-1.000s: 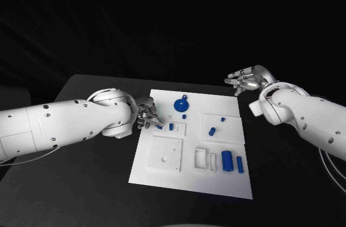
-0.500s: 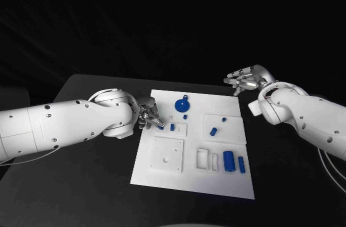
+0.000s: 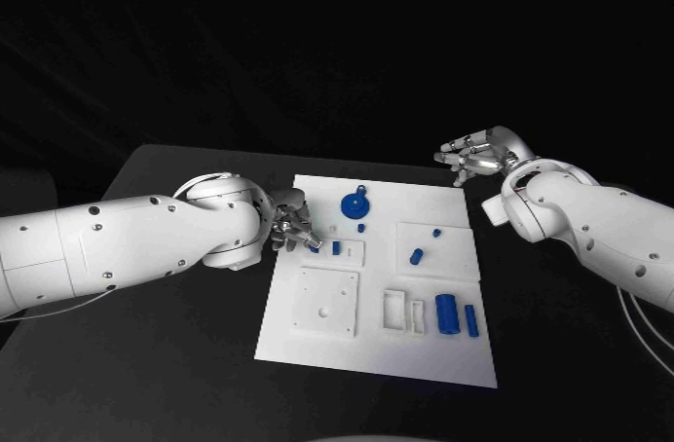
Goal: Assemble the parts on the task board
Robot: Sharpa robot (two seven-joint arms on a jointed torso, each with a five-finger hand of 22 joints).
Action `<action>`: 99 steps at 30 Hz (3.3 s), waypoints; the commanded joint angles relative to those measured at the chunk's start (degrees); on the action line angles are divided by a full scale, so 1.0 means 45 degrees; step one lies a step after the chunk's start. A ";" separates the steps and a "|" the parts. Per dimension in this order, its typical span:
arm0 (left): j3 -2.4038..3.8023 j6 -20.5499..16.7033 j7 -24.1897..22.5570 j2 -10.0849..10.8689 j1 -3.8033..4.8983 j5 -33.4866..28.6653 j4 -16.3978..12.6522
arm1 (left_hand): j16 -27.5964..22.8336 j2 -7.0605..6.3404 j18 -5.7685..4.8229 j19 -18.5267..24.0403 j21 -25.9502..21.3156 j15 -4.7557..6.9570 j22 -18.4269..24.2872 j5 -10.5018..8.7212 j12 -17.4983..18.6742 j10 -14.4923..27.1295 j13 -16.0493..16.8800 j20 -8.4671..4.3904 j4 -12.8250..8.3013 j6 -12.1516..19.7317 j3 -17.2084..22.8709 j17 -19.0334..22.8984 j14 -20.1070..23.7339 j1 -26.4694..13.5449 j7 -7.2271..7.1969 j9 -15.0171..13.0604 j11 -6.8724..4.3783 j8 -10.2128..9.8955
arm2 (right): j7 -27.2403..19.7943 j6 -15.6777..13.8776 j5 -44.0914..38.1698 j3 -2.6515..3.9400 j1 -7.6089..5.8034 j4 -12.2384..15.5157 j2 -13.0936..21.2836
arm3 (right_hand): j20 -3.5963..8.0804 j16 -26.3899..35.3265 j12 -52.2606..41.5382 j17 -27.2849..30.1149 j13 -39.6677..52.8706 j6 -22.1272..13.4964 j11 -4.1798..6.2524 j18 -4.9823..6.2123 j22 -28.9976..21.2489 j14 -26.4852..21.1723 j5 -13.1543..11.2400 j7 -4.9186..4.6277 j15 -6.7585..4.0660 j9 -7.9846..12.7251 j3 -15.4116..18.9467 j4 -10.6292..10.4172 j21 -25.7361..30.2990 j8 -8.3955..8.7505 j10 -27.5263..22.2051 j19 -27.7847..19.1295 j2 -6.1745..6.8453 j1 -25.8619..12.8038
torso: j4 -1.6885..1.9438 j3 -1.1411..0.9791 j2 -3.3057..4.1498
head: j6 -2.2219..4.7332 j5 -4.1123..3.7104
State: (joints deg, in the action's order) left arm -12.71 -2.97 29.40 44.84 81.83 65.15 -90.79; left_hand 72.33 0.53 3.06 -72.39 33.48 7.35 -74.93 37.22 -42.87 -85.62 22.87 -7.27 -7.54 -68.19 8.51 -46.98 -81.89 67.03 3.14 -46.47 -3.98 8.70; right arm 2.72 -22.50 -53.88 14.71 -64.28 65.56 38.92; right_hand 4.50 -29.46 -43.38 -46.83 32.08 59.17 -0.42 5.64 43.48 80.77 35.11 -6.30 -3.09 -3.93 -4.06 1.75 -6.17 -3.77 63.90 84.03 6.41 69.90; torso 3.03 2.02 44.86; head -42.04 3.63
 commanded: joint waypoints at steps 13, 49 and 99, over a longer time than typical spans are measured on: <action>-0.0087 0.0427 -0.0001 -0.0166 -0.0115 0.0070 -0.0031 | 0.0089 -0.0100 -0.0004 0.0013 -0.0046 0.0095 -0.0228 0.0074 -0.0132 -0.0223 0.0057 0.0013 -0.0332 -0.1291 0.0695 -0.0121 0.0010 -0.0003 -0.1269 -0.1216 -0.0483 0.0189 | -0.0135 0.0205 0.0007 0.0007 0.0013 -0.0003 -0.0021 | -0.0091 -0.0007 -0.0072 0.0013 -0.0018 -0.0060 -0.0002 -0.0160 -0.0010 -0.0065 0.0057 -0.0015 0.0014 0.0004 -0.0060 -0.0005 -0.0032 0.0035 -0.0089 0.0224 -0.0066 -0.0090 | -0.0005 -0.0011 -0.0002 | -0.0033 -0.0025; -0.0087 0.0617 0.0031 -0.0193 -0.0115 -0.0006 -0.0028 | 0.0338 -0.0048 0.0285 0.0049 0.0068 0.0055 -0.0227 -0.0389 -0.0523 -0.0219 0.0072 0.0343 0.0087 -0.1689 0.0515 -0.0519 -0.0069 -0.0040 -0.1439 -0.2830 -0.0467 0.0256 | -0.0158 0.0216 0.0023 0.0007 0.0049 -0.0021 -0.0048 | -0.0090 -0.0006 -0.0067 0.0020 -0.0025 -0.0067 0.0001 -0.0159 -0.0041 -0.0065 0.0087 -0.0014 0.0014 0.0005 -0.0079 0.0029 -0.0053 0.0036 -0.0089 0.0220 -0.0073 -0.0096 | 0.0000 -0.0002 0.0000 | -0.0111 -0.0061; -0.0088 0.0463 0.0073 -0.0345 -0.0116 -0.0038 0.0305 | 0.0330 -0.0237 0.0358 -0.0007 -0.0032 0.0077 -0.0222 -0.2504 -0.0598 -0.0218 0.0057 0.0440 0.1920 -0.1828 -0.0910 -0.0529 -0.0067 0.0241 -0.1559 -0.3483 -0.0511 0.0081 | -0.0171 0.0234 0.0032 0.0007 0.0123 -0.0053 -0.0070 | -0.0089 -0.0002 -0.0058 0.0027 -0.0033 -0.0069 -0.0003 -0.0159 -0.0072 -0.0071 0.0087 -0.0020 0.0013 0.0005 -0.0098 0.0137 -0.0082 0.0036 -0.0092 0.0208 -0.0078 -0.0114 | -0.0002 -0.0005 -0.0003 | -0.0151 -0.0133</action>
State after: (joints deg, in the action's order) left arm -12.95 -2.22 29.76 43.36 81.51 65.35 -89.46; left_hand 73.66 0.02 4.02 -72.39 33.48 7.39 -74.92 26.11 -45.33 -86.00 23.20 -5.62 0.79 -69.13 4.31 -49.43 -82.08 68.03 2.91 -62.09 -3.97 9.30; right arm 2.57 -22.19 -53.67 14.71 -63.76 65.31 38.62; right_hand 4.50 -29.46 -43.38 -46.75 31.97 59.17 -0.41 5.64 43.22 80.77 35.29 -6.29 -3.09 -3.93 -4.45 2.14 -6.17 -3.77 63.90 84.03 6.25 69.75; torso 3.00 1.98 44.87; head -42.69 3.05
